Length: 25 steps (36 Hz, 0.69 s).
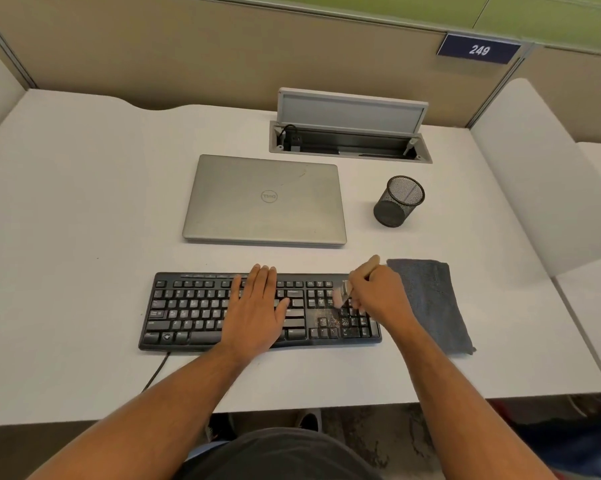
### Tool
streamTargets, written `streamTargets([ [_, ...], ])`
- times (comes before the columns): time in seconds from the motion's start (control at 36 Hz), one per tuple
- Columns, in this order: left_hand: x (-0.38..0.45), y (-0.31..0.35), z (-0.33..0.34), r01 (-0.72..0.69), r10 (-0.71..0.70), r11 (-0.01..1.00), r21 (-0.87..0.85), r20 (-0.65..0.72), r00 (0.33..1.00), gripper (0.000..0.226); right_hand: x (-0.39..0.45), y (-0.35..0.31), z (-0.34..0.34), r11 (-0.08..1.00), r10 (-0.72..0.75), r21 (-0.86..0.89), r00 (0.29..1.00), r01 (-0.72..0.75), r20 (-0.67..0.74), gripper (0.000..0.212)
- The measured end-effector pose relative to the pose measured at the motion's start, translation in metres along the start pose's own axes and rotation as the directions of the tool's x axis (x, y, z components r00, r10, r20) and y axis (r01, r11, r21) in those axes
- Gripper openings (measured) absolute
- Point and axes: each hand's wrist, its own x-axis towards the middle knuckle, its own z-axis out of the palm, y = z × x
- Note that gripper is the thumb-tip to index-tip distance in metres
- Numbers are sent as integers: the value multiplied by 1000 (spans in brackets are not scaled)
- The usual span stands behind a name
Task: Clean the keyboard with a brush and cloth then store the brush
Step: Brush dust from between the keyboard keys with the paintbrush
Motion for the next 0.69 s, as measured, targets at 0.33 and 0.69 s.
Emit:
streamTargets([
  [0.33, 0, -1, 1, -1, 1, 1000, -6, -24, 1000, 74, -4, -10, 9, 996, -89, -28, 995, 90, 33, 52],
  [0.69, 0, 0, 2, 4, -4, 1000, -16, -7, 1000, 73, -4, -10, 14, 992, -101, -75, 995, 101, 7, 47],
])
